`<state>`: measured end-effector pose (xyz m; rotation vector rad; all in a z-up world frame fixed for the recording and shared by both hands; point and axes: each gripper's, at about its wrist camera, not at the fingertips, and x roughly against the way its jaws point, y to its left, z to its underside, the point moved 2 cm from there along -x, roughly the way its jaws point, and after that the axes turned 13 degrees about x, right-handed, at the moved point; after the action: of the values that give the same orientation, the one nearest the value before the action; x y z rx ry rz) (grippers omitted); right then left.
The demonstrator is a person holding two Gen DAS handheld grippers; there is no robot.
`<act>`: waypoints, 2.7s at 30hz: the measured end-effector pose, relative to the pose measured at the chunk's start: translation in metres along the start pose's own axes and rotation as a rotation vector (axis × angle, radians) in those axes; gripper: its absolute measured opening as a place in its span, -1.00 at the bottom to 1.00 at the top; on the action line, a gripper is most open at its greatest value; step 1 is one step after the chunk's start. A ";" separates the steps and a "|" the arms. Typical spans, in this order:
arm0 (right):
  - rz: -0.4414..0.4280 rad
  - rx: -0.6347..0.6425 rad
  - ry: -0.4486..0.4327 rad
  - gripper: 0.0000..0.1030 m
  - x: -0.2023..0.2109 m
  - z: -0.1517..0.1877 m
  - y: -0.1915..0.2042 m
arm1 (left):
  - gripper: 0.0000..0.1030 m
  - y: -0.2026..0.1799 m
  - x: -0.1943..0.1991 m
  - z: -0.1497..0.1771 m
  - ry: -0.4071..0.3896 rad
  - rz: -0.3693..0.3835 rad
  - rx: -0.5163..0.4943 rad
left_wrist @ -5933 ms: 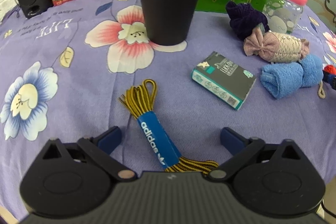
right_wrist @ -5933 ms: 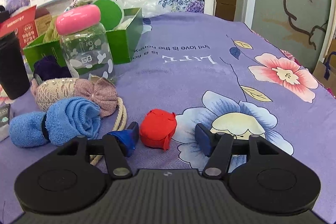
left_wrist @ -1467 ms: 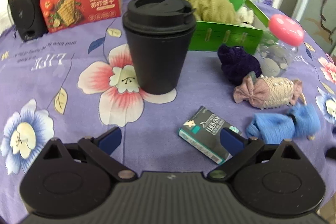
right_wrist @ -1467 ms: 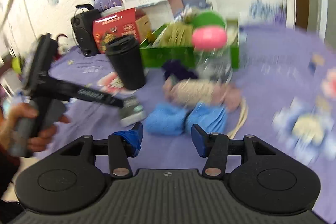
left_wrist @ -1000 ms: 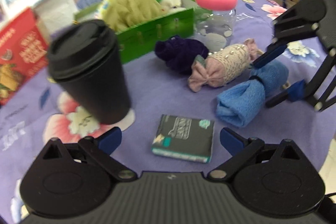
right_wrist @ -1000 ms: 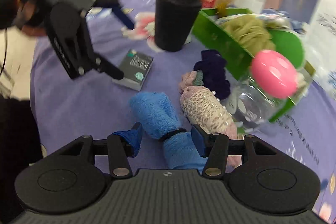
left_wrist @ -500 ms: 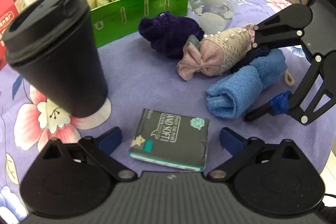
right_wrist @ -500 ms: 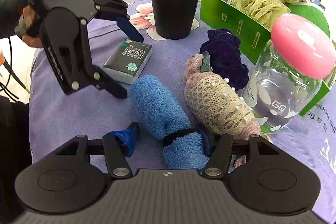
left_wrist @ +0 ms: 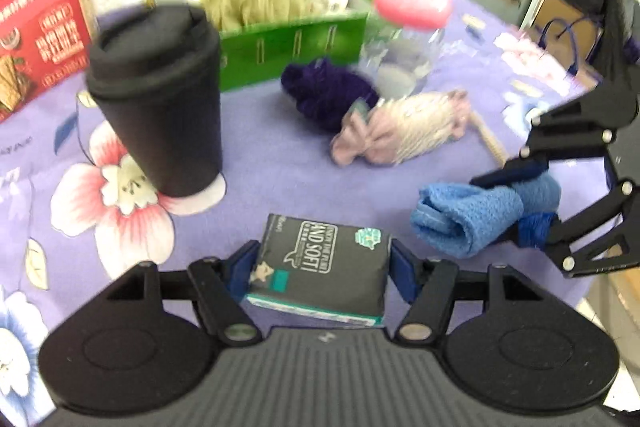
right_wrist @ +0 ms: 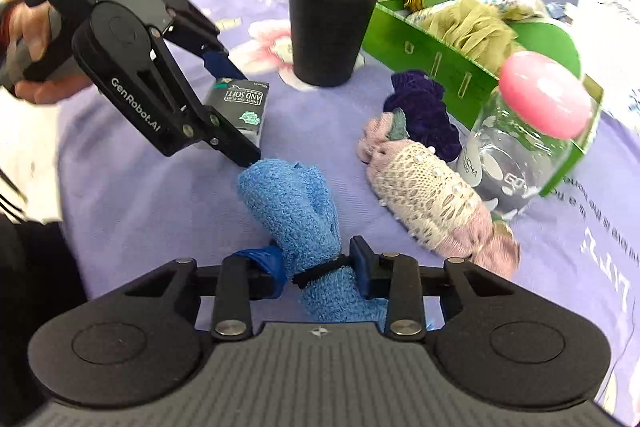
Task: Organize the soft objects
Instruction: 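Lower the tissue pack and blue towel into the green box and open both grippers, then move the right tool to the pink lace bow roll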
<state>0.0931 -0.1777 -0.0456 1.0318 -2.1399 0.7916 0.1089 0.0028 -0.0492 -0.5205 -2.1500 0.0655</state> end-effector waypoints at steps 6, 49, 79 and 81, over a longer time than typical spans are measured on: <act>0.087 -0.062 -0.106 -0.67 0.048 -0.014 0.002 | 0.28 0.002 0.039 -0.026 -0.068 0.035 0.054; 0.384 -0.294 -0.230 -0.45 0.081 -0.081 -0.148 | 0.96 -0.016 0.083 -0.192 -0.438 -0.163 0.041; 0.280 -0.541 -0.184 -0.36 0.028 0.041 -0.064 | 0.97 0.005 0.030 0.024 -0.166 -0.229 0.209; 0.271 -0.570 -0.172 -0.36 0.019 0.045 -0.089 | 0.97 0.007 0.031 0.019 -0.173 -0.250 0.204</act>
<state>0.1444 -0.2649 -0.0375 0.5316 -2.4744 0.1743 0.0809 0.0240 -0.0385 -0.1294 -2.3286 0.1945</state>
